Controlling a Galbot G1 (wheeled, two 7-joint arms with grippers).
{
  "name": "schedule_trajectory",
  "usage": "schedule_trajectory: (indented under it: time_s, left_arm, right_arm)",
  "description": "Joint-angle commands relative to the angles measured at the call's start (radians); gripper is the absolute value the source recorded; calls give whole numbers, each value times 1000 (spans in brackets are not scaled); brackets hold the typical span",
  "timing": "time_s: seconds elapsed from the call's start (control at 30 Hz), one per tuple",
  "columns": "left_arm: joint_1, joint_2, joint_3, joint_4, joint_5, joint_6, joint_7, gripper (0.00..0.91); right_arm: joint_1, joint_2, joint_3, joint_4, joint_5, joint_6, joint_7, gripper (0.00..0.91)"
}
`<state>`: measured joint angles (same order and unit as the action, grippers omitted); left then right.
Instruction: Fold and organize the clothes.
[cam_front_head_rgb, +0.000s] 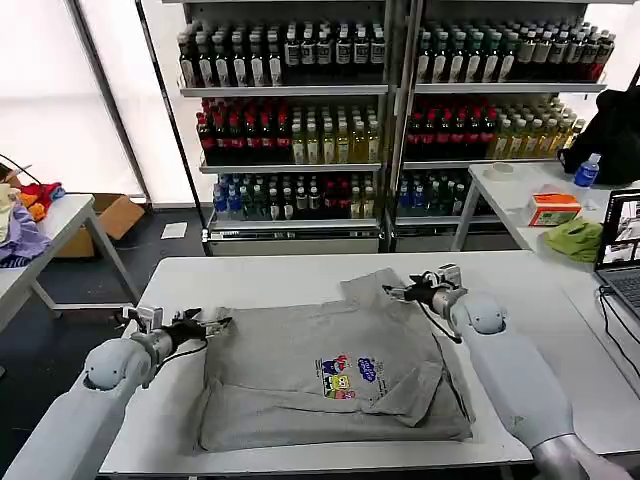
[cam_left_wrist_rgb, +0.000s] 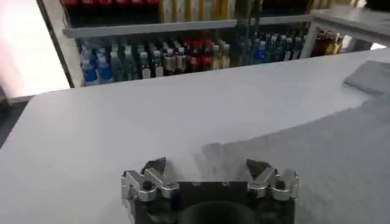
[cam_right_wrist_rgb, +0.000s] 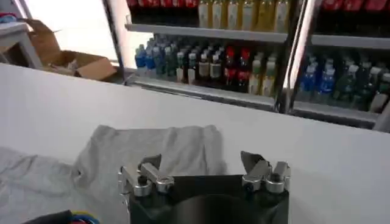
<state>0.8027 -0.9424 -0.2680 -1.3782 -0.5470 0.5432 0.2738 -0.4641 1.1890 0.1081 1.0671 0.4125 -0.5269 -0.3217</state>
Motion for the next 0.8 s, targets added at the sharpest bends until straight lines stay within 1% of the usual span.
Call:
schedule_trajectory:
  time_s: [0.03, 0.07, 0.23, 0.27, 0.3, 0.33, 0.4, 0.43, 0.47, 0.5, 0.53, 0.57, 0.6, 0.63, 0.8]
  left_arm:
    - [-99, -23, 62, 127, -15, 12, 4, 907]
    - [-97, -23, 62, 125, -22, 19, -2, 907]
    - [-66, -33, 58, 96, -55, 33, -29, 907]
    - [-63, -31, 58, 87, -56, 34, -29, 887]
    - [-48, -27, 62, 62, -59, 34, -31, 655]
    - [-27, -18, 73, 37, -58, 35, -36, 605]
    - [-1, -6, 98, -4, -63, 36, -42, 544]
    - [9, 9, 106, -19, -76, 36, -51, 453]
    - [15, 17, 120, -31, -89, 36, -53, 413]
    - [27, 31, 138, -47, -101, 36, -53, 282]
    - [38, 46, 150, -59, -105, 37, -57, 232]
    - [43, 52, 159, -66, -104, 37, -57, 232]
    - [53, 59, 173, -73, -104, 37, -55, 60]
    - [58, 60, 175, -77, -105, 37, -55, 10]
    - [45, 49, 180, -61, -113, 35, -53, 10]
  right_arm:
    - [54, 48, -50, -99, -8, -27, 13, 685]
    - [52, 46, -54, -96, -4, -26, 14, 0]
    - [46, 42, -76, -96, 26, -27, 22, 0]
    - [48, 39, -89, -96, 34, -27, 22, 0]
    - [49, 38, -95, -97, 34, -26, 21, 0]
    - [49, 38, -97, -98, 35, -27, 22, 0]
    - [41, 36, -97, -93, 54, -32, 36, 0]
    - [36, 29, -106, -86, 59, -31, 41, 0]
    - [34, 22, -113, -80, 60, -29, 43, 0]
    - [33, 19, -113, -78, 67, -30, 44, 0]
    - [32, 15, -114, -75, 76, -30, 48, 0]
    - [29, 13, -113, -73, 82, -29, 50, 0]
    - [28, 12, -113, -73, 87, -29, 54, 0]
    - [24, 10, -112, -72, 93, -28, 56, 0]
    - [-11, 16, -85, -57, 99, -14, 70, 0]
